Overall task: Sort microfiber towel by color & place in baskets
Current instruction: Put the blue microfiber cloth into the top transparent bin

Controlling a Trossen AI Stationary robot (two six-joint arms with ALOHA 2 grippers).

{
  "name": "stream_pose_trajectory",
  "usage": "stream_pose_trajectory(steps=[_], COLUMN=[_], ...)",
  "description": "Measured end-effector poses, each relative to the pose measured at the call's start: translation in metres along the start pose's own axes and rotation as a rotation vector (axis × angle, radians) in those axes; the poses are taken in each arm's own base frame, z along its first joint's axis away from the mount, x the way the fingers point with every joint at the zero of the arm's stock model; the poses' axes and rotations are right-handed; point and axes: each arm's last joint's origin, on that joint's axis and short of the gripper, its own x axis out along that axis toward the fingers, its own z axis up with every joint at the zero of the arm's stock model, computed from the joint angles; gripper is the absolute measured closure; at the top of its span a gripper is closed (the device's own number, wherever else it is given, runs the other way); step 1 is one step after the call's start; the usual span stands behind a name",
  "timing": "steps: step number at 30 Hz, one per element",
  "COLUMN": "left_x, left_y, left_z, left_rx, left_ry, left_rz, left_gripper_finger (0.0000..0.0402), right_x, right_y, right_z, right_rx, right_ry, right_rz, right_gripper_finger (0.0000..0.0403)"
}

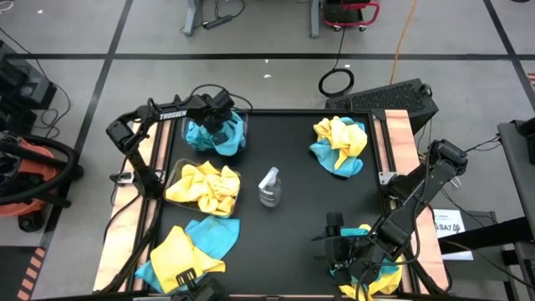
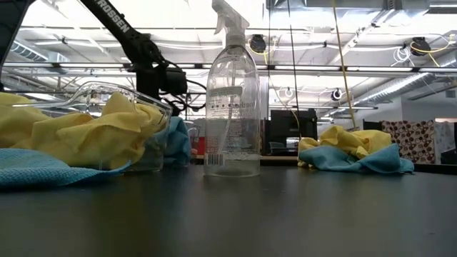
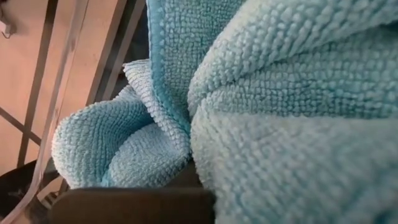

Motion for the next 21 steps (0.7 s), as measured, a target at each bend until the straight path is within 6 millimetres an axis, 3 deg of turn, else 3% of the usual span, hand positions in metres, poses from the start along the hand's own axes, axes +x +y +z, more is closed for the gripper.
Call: stream_pose_trajectory(steps=[4,9,15,21], left_x=[-0.006,-0.029,-0.071,-0.114], left_y=[0.000,-0.001,-0.001,0.001], left_z=[-0.003,-0.007,-0.015,-0.033], left_rx=[-0.007,-0.002,-0.008,-0.022], left_ry=[0.001,-0.046,-0.178,-0.309], left_rz=[0.000,0.010,0.041,0.072], left_gripper_finger=[0.0367,0.0303,0.0234,0.0201], right_x=[0.000,0.000,0.000,0.000], right_y=[0.000,0.000,0.000,0.000], right_z=[0.000,0.000,0.000,0.000], right_rx=[-0.001,-0.009,-0.019,-0.029], right_ry=[0.000,0.001,0.000,0.000], right_rz=[0.000,0.000,0.000,0.000], right_gripper_finger=[0.0188,0.0188,0.0188,0.0188])
